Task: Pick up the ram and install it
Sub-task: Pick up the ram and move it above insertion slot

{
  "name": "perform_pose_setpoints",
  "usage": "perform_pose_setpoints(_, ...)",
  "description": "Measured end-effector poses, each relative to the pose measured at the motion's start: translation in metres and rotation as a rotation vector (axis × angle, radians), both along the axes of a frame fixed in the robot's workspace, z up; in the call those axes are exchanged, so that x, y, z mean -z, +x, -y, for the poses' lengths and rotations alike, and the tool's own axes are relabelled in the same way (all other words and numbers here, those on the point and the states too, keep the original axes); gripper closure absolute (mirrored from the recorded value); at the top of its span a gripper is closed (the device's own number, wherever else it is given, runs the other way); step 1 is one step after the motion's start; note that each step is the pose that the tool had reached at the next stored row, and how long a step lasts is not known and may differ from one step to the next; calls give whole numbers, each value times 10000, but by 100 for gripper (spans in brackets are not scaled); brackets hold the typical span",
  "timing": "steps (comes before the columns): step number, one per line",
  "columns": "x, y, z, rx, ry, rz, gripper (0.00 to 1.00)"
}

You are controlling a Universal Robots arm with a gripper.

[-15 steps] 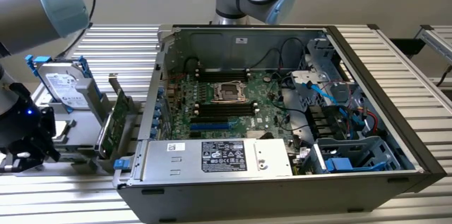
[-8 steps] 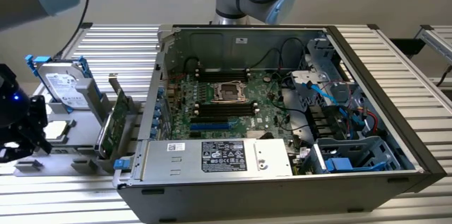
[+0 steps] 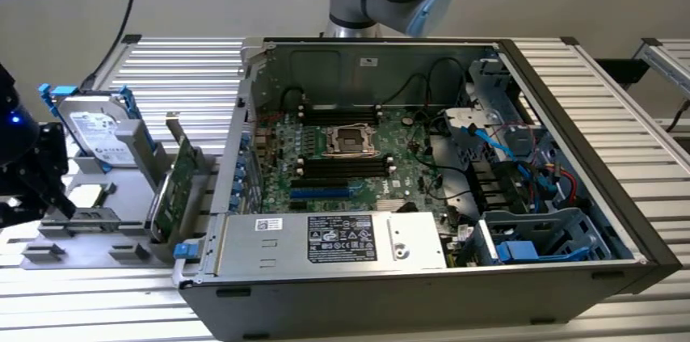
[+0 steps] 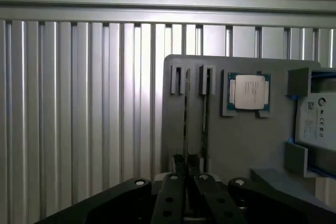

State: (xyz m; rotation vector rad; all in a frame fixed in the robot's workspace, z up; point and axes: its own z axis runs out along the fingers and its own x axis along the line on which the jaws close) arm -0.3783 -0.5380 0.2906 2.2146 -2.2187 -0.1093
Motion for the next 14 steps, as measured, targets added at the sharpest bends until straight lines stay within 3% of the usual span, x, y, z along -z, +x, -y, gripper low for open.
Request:
perform_pose_setpoints(7, -315, 292, 0, -40, 0, -124, 87)
perform_pose_setpoints(14, -620, 592, 0, -71, -1, -314, 87)
